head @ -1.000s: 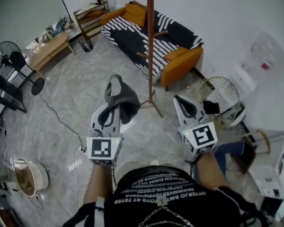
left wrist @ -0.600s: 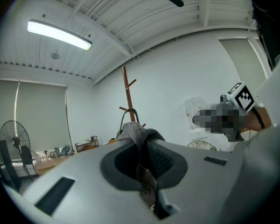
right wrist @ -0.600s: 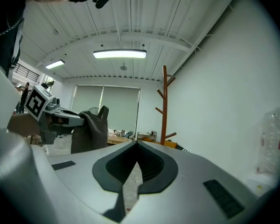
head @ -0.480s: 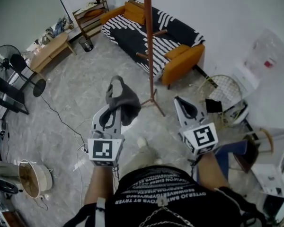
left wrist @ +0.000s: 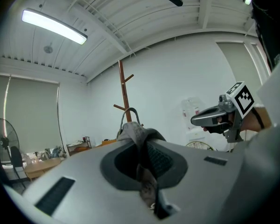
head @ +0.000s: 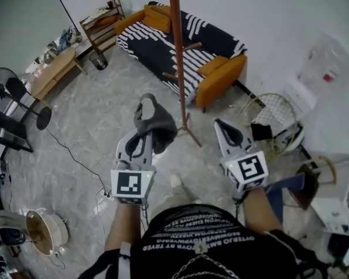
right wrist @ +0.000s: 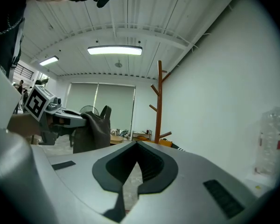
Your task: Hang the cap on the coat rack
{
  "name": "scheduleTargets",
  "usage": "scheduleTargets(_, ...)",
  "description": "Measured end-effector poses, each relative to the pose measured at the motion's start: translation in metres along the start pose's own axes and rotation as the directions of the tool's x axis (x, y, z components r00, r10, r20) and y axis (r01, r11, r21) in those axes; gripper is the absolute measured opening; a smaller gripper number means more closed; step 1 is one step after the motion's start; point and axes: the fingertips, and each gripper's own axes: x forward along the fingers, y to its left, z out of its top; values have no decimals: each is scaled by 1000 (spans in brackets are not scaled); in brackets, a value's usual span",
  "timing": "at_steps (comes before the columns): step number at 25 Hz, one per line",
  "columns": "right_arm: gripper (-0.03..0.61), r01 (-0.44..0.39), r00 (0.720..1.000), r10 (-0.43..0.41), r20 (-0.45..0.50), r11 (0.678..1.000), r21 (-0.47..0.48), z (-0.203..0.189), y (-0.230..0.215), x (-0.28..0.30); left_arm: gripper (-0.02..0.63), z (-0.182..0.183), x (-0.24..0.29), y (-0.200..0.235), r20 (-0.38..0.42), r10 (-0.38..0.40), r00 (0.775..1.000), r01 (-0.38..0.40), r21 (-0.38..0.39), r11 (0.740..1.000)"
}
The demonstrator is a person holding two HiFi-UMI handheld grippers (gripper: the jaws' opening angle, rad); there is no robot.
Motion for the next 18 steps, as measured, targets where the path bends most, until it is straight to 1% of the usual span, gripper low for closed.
scheduleTargets(4,3,11,1000,-11,-4,1000,-4,1,-6,17,12,-1,19,11,3,-16,1000,16,2,1000)
scheduleTargets(9,3,27,1000,-27,-13,1000,-5,10,-20,43,12,8,45,27,7,-38,999,38,1,999)
scheduleTargets(15,3,36,999,-36,-23,999,-14,-1,-15,64,12,-10,60,33,9,-69,998,69,-1,998)
scheduleTargets(18,3,42,999,-43,-28,999,-12,1,-21,79,12,-9,77,39,3,-98,995,98,21,995)
